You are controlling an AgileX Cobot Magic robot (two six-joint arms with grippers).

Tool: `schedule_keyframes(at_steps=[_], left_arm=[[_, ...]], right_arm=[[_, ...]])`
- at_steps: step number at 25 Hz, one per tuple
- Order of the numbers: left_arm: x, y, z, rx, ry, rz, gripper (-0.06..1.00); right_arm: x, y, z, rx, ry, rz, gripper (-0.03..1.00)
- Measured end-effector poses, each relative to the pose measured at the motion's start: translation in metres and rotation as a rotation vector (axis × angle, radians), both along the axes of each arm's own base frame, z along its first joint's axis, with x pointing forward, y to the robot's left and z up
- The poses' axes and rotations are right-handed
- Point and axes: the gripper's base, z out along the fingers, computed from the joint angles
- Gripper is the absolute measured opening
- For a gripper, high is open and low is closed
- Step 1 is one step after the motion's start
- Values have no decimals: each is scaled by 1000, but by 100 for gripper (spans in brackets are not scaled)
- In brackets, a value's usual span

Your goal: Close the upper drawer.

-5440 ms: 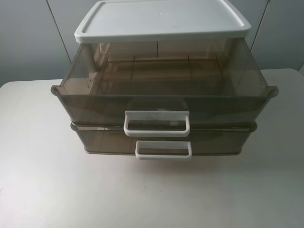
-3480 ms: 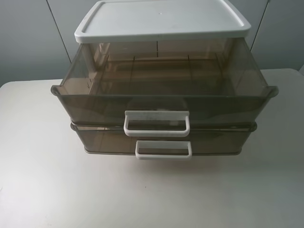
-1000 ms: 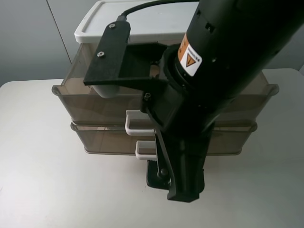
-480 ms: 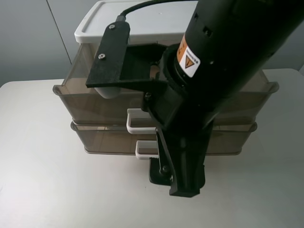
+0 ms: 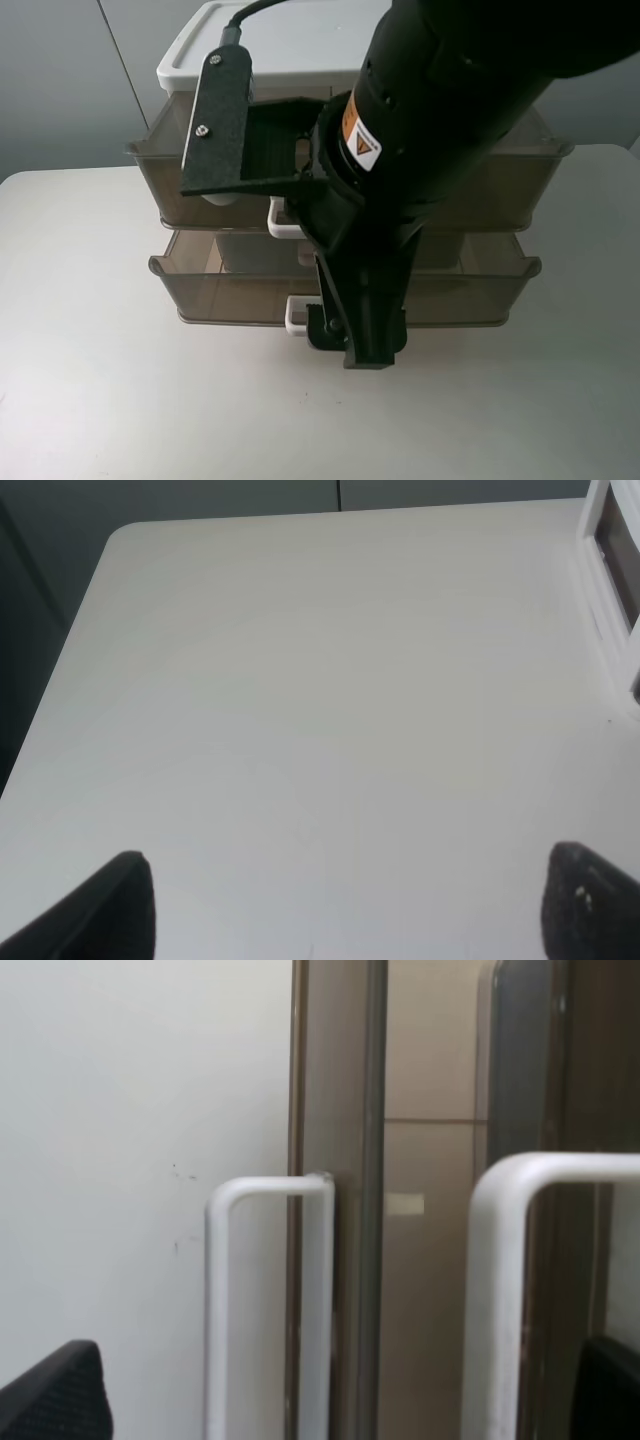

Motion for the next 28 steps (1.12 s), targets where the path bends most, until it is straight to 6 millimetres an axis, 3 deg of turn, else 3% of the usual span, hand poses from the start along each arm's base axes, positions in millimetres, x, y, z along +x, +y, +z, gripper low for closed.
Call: schedule_keyframes(at_steps=[13, 28], left_arm=[[0, 0, 0, 0, 0, 0, 74], [0, 0, 0, 0, 0, 0, 74]], right_arm=[[11, 7, 2, 30, -135, 87, 70], [38, -4, 6, 12, -246, 83, 70]])
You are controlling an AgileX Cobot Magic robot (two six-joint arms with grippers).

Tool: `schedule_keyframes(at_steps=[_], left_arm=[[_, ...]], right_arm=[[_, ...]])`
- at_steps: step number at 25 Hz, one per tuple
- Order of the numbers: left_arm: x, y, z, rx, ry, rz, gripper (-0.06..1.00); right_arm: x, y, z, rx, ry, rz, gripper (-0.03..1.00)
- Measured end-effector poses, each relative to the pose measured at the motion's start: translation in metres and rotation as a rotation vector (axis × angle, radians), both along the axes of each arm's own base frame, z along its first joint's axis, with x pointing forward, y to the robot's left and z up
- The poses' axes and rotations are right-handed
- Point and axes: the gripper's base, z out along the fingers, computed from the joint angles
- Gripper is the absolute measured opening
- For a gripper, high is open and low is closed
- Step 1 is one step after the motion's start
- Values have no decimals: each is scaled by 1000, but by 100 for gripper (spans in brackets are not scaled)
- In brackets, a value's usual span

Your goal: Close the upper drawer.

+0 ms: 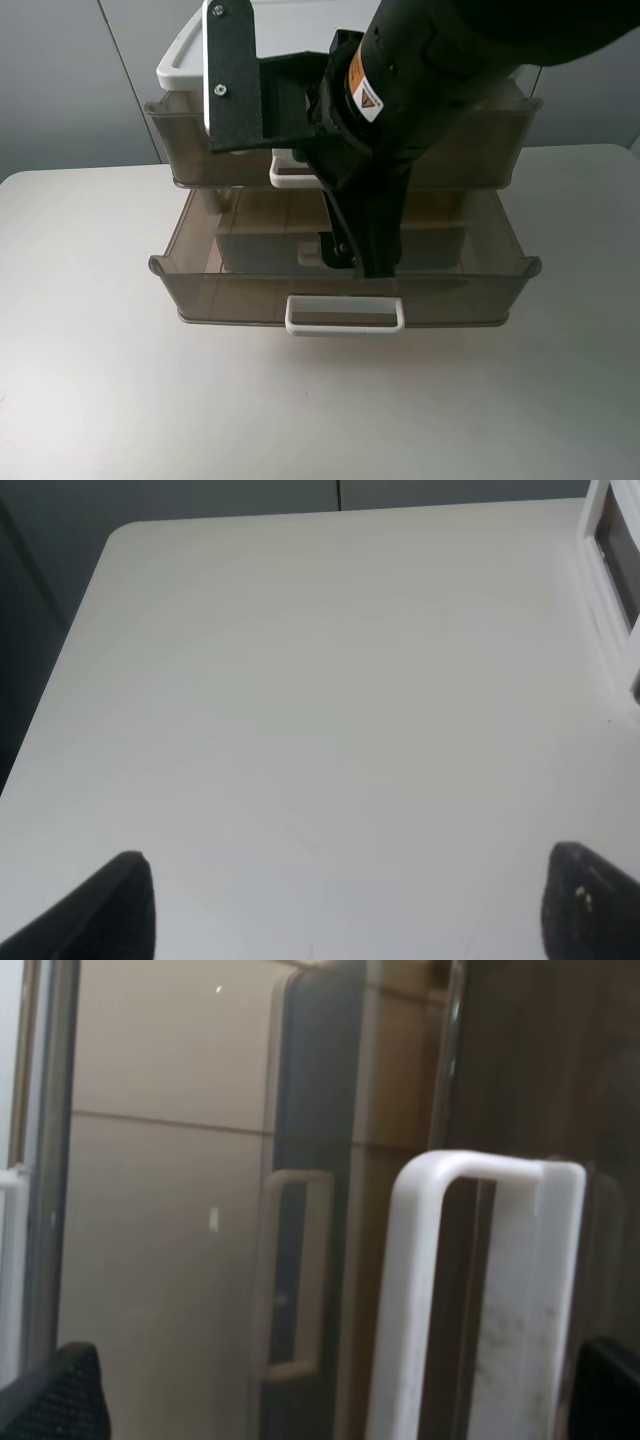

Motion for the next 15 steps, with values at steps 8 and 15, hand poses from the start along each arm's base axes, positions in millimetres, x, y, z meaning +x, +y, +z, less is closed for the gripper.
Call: schedule_keyframes(at_steps=[8, 15], left_arm=[[0, 0, 0, 0, 0, 0, 74], [0, 0, 0, 0, 0, 0, 74]], right_arm=[[10, -1, 3, 25, -54, 13, 70], [15, -3, 4, 42, -66, 5, 70]])
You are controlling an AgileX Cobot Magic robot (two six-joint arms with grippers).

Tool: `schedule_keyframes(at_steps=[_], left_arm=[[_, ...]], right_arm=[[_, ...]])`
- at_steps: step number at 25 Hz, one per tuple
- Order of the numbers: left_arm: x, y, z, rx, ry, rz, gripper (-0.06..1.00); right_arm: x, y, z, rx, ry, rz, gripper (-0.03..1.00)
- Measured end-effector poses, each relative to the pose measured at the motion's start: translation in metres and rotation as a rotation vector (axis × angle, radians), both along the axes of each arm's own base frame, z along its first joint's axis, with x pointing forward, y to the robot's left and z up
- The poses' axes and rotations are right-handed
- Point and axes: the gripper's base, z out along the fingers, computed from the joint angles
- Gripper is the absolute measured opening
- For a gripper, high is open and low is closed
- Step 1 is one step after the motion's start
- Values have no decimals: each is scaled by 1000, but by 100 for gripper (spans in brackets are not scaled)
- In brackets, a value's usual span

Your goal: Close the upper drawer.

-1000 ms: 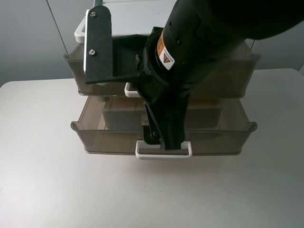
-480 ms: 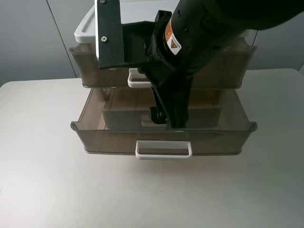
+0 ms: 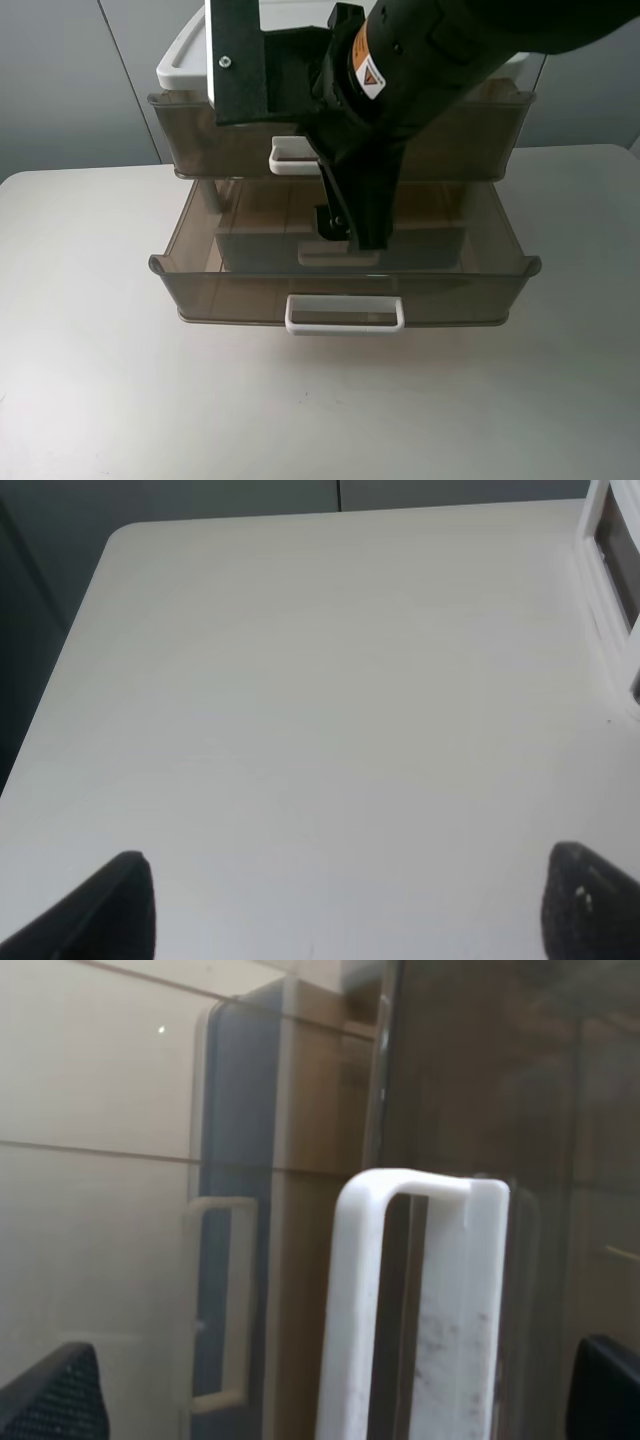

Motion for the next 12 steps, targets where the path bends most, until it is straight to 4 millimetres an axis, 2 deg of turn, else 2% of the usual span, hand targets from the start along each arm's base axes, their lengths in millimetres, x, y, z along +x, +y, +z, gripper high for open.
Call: schedule_keyframes(at_steps=[8, 12], left_arm=[[0, 0, 0, 0, 0, 0, 74], [0, 0, 0, 0, 0, 0, 74]], right_arm=[[17, -5, -6, -26, -35, -21, 70], [18, -2, -7, -15, -46, -7, 70]])
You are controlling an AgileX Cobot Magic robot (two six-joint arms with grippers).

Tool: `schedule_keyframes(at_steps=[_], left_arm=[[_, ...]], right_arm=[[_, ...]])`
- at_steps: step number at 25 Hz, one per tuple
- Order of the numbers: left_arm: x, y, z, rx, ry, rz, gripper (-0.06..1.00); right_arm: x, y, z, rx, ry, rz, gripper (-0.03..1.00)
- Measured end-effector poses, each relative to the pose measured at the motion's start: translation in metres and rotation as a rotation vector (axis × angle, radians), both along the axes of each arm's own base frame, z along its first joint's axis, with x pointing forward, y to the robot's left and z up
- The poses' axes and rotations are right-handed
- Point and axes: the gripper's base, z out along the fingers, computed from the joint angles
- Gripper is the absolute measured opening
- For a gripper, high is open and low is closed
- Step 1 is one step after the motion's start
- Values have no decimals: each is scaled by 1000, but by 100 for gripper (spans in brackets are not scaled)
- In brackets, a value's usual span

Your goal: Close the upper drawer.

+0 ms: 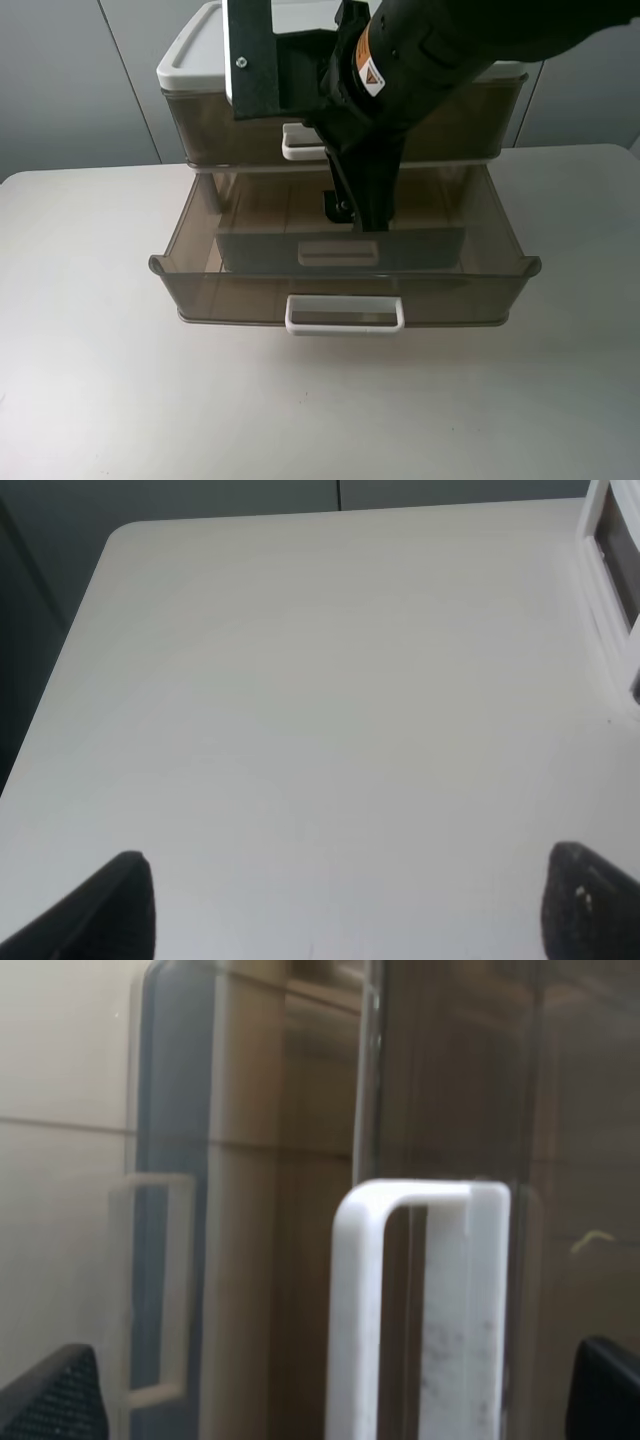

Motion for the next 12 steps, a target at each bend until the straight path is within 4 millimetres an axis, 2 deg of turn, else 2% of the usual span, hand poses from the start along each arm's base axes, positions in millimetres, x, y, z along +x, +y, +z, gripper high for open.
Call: schedule_keyframes(at_steps=[12], left_arm=[[0, 0, 0, 0, 0, 0, 74]], right_arm=[[-8, 3, 4, 113, 96, -34, 70]])
